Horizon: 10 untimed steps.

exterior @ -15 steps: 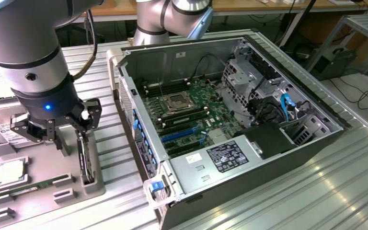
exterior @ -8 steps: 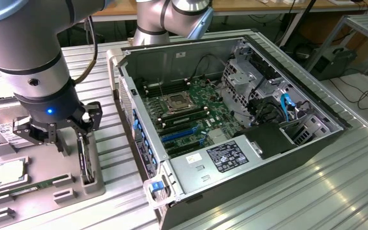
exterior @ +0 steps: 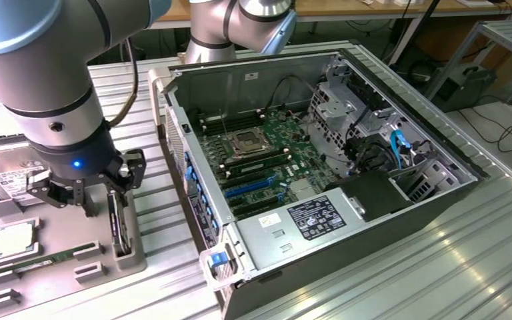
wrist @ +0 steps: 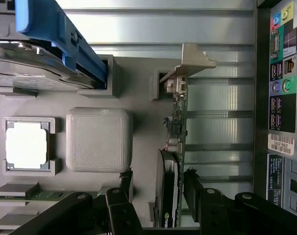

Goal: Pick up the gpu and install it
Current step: 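Pick up the gpu and move the gpu toward the slot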

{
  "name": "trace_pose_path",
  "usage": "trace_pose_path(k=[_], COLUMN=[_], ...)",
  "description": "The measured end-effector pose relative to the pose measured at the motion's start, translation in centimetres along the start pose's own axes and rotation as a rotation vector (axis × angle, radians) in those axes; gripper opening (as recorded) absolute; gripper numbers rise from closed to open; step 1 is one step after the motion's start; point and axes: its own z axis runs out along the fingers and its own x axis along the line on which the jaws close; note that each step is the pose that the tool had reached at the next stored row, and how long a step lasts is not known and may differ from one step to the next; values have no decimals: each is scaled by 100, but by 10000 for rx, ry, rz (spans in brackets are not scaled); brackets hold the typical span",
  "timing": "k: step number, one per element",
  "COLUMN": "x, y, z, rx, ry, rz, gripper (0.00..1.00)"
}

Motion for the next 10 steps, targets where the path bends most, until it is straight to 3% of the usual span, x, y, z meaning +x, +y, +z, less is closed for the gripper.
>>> trace_pose_path(k=[5,10], x=[-25,-32], y=[-11,-13], z=[78,95], rx=[3,15], ry=[0,4], rz=[3,2], gripper=[54,54])
